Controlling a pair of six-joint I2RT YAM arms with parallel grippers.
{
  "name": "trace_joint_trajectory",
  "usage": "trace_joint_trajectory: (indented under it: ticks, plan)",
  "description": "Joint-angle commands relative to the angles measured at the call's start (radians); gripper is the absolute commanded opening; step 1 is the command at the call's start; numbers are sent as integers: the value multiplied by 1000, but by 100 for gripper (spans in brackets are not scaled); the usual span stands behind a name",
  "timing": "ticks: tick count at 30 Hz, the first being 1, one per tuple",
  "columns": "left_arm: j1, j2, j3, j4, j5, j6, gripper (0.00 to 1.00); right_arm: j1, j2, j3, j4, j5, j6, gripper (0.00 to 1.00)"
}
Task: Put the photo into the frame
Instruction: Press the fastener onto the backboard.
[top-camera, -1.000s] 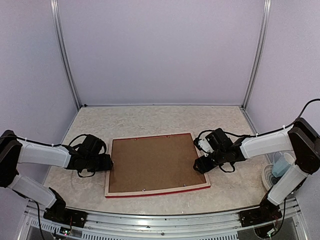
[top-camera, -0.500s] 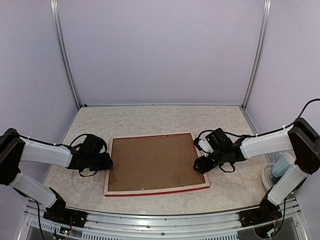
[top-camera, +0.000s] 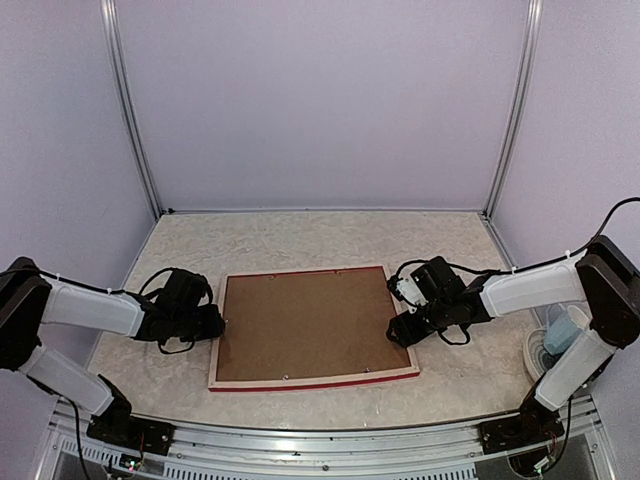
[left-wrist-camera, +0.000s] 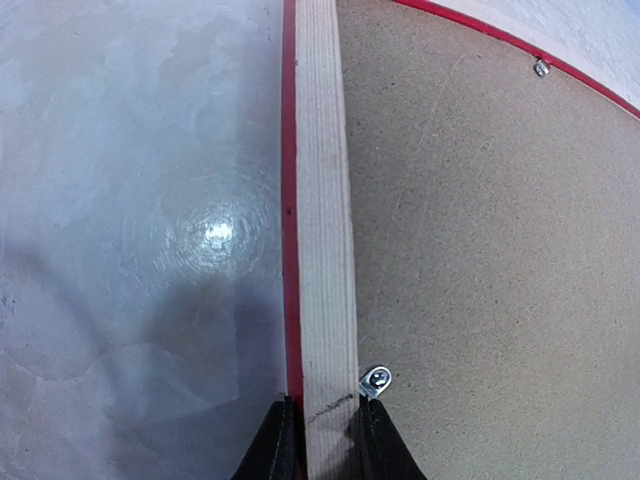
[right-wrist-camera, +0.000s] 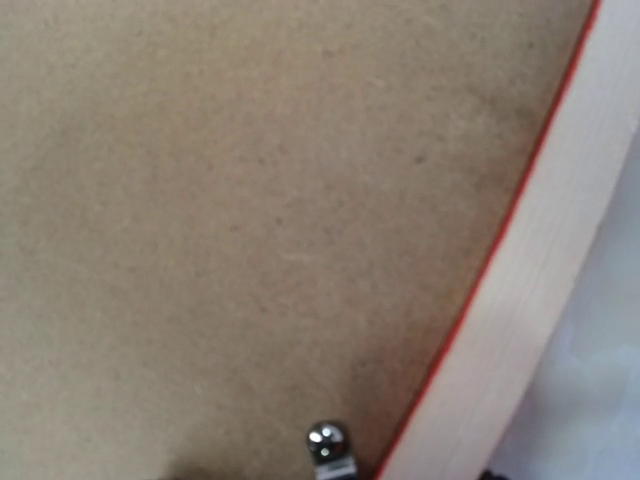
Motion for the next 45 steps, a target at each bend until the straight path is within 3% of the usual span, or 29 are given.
trace_joint_trajectory:
  ticks: [1,8,10,12,15,21,28,37,45]
  plan:
    - [-1,51,-33,-77,34,-5,0,-5,9,-10,-2,-2,-6,66]
    - [-37,44,-12,-102,-79,-54,0,-5,15,-8,0,-6,-5,66]
    - [-39,24,-18,-76,-74,-64,8,-5,16,-8,0,-8,-6,66]
    - [-39,-16,-27,-53,-71,-69,23,-4,16,-9,2,-10,-6,66]
    - [-35,-101,-24,-39,-83,-59,38,-4,17,-10,2,-10,-5,66]
    - [6,-226,19,-71,-82,-17,47,-5,21,-10,6,-10,-4,66]
    - [22,-138,32,-87,-26,30,56,-4,18,-13,10,-10,-2,67]
    - [19,-27,27,-35,4,38,58,-4,25,-17,21,-13,-2,70]
    - [18,54,33,-35,10,40,50,-5,24,-23,26,-12,1,70]
